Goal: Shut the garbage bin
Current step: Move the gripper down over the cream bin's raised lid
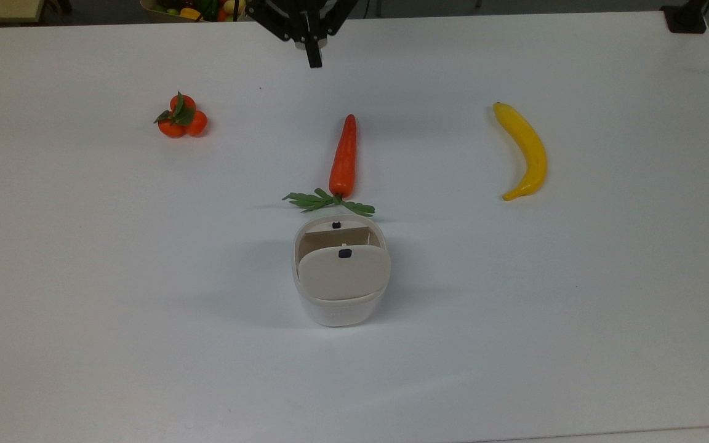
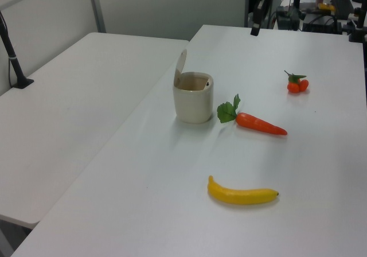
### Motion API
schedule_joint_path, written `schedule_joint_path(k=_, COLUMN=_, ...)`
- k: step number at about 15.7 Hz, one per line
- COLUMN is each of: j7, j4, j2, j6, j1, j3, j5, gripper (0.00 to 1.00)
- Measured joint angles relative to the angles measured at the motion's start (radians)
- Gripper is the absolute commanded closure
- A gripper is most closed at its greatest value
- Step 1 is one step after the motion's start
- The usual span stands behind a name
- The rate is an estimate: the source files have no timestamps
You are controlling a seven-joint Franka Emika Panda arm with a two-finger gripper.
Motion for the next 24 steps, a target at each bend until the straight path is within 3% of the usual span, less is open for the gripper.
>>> schedule_joint_path(k=7, j7=0.095, j4=0.157, j2=0.111, j6=0.035, j1=0.0, j3=0.0, j5=0.023, gripper=1.0)
schedule_joint_path(k=11, j7=0.141, j4=0.238, j2=0.201, j6=0.159, j1=0.0, j3=0.0, j5=0.024, gripper=1.0)
schedule_joint_path(k=24, j7=0.209, j4=0.259, j2=0.397, j6=0.626, j1=0.018, j3=0.009, j5=0.025, gripper=1.0)
